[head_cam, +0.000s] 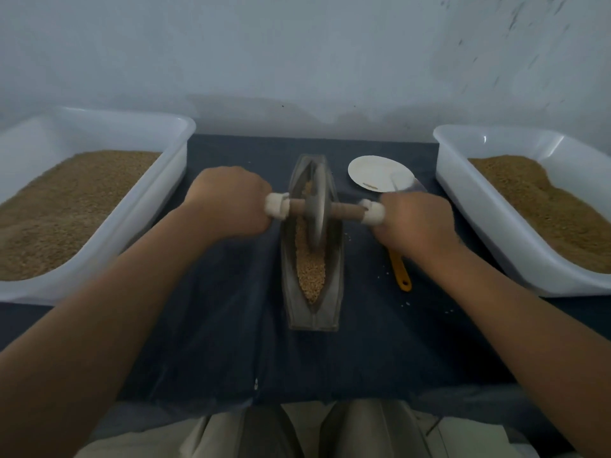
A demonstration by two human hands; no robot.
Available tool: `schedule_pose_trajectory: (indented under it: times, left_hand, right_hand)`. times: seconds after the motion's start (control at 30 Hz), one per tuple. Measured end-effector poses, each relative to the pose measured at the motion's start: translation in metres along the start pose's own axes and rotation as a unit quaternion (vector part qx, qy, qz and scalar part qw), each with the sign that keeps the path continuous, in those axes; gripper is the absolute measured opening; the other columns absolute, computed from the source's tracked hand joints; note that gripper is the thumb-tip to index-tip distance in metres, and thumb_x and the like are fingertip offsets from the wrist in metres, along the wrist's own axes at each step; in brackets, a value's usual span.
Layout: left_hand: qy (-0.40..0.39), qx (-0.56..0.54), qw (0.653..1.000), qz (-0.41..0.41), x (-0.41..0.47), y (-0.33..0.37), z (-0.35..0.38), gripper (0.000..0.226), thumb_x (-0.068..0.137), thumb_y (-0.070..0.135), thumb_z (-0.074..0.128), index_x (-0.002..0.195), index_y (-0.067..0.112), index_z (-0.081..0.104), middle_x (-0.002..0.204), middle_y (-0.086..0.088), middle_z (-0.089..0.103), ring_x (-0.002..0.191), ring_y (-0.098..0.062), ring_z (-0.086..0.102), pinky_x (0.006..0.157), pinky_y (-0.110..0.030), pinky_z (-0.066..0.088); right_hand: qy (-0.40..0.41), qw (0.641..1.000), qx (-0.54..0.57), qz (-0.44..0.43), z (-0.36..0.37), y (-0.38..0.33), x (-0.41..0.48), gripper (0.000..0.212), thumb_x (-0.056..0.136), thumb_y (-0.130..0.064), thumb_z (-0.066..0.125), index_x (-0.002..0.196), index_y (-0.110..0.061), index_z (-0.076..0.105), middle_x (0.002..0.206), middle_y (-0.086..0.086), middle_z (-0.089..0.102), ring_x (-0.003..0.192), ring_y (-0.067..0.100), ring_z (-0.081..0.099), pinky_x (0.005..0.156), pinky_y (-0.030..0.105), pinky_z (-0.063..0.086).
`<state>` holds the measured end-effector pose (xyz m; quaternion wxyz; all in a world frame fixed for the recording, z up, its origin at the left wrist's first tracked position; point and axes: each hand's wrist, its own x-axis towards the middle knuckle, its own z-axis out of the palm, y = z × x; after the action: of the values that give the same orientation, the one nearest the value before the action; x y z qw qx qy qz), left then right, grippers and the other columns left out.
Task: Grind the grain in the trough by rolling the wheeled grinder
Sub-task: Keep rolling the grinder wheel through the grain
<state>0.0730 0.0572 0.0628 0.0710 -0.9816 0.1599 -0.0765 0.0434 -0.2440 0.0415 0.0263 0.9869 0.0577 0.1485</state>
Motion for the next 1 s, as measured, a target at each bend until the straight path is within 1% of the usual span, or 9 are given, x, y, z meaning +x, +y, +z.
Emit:
schedule_pose_trajectory:
  times: [0.17,0.33,0.43,0.5,0.6,0.7,0.77,0.9,1.0]
  left_hand:
    - [0.085,0.035,0.994,0.062,-0.061,-0.002,0.008,0.031,0.077,0.058,0.055,0.061,0.034,0.045,0.052,0.013,0.045,0.045,-0.005,0.042,0.046,-0.021,0.023]
    - [0.059,-0.025,0.997,-0.035,-0.018,-0.001,0.027,0.041,0.09,0.061,0.046,0.065,0.029,0.054,0.064,0.01,0.056,0.058,-0.016,0.054,0.053,-0.028,0.038]
    - [0.052,-0.06,0.993,-0.086,0.016,-0.005,0.03,0.038,0.087,0.055,0.048,0.066,0.025,0.057,0.072,0.006,0.062,0.066,-0.023,0.06,0.063,-0.034,0.047]
    - [0.043,-0.066,0.993,-0.087,0.02,-0.005,0.028,0.034,0.085,0.052,0.051,0.067,0.025,0.058,0.073,0.006,0.063,0.067,-0.022,0.06,0.064,-0.034,0.048]
    - [0.046,-0.057,0.996,-0.059,-0.006,-0.003,0.026,0.041,0.091,0.059,0.048,0.067,0.027,0.056,0.068,0.009,0.06,0.064,-0.019,0.059,0.06,-0.032,0.046]
    - [0.081,-0.025,0.996,-0.016,-0.053,0.0,0.025,0.042,0.089,0.061,0.055,0.062,0.031,0.047,0.057,0.011,0.05,0.05,-0.012,0.048,0.05,-0.026,0.031]
    - [0.117,0.005,0.993,0.022,-0.069,0.0,0.021,0.042,0.083,0.059,0.062,0.06,0.033,0.039,0.051,0.012,0.043,0.044,-0.011,0.042,0.047,-0.022,0.025]
    - [0.087,0.028,0.996,-0.004,-0.038,0.003,0.017,0.034,0.084,0.057,0.055,0.065,0.031,0.046,0.06,0.011,0.048,0.053,-0.016,0.049,0.052,-0.026,0.031]
    - [0.058,-0.009,0.997,-0.054,0.009,0.002,0.012,0.027,0.083,0.05,0.056,0.067,0.028,0.051,0.07,0.007,0.055,0.064,-0.024,0.052,0.062,-0.033,0.041]
  right_hand:
    - [0.077,0.993,0.037,-0.078,-0.015,0.003,-0.064,0.032,0.081,-0.061,0.05,0.074,-0.031,0.059,0.054,-0.01,0.055,0.05,0.02,0.059,0.047,0.033,0.049]
    - [0.055,0.997,-0.03,-0.036,-0.013,-0.006,-0.011,0.024,0.083,-0.044,0.07,0.077,-0.026,0.056,0.062,-0.006,0.052,0.058,0.025,0.056,0.052,0.03,0.044]
    - [0.023,0.998,-0.061,-0.011,-0.016,-0.015,0.036,0.027,0.079,-0.022,0.07,0.069,-0.023,0.045,0.061,-0.004,0.044,0.052,0.019,0.041,0.052,0.027,0.031]
    - [0.005,0.998,-0.061,-0.008,-0.019,-0.016,0.043,0.028,0.078,-0.018,0.07,0.066,-0.023,0.045,0.06,-0.004,0.045,0.051,0.016,0.037,0.051,0.026,0.027]
    - [0.012,0.999,-0.051,-0.014,-0.02,-0.01,0.014,0.021,0.085,-0.032,0.066,0.07,-0.024,0.053,0.061,-0.005,0.049,0.054,0.02,0.046,0.051,0.026,0.03]
    - [0.023,0.999,0.013,-0.046,-0.021,-0.004,-0.036,0.035,0.084,-0.06,0.048,0.074,-0.028,0.059,0.06,-0.008,0.054,0.057,0.022,0.057,0.053,0.035,0.051]
    - [0.017,0.997,0.051,-0.062,-0.021,0.001,-0.056,0.043,0.081,-0.067,0.04,0.078,-0.031,0.062,0.063,-0.009,0.059,0.061,0.021,0.061,0.057,0.041,0.055]
    - [0.013,0.999,0.03,-0.035,-0.01,-0.001,-0.034,0.031,0.09,-0.058,0.059,0.086,-0.027,0.065,0.068,-0.007,0.06,0.067,0.024,0.063,0.062,0.039,0.055]
    - [0.008,1.0,-0.004,0.015,-0.001,-0.007,0.014,0.02,0.09,-0.043,0.063,0.083,-0.025,0.057,0.07,-0.005,0.056,0.07,0.026,0.057,0.059,0.032,0.042]
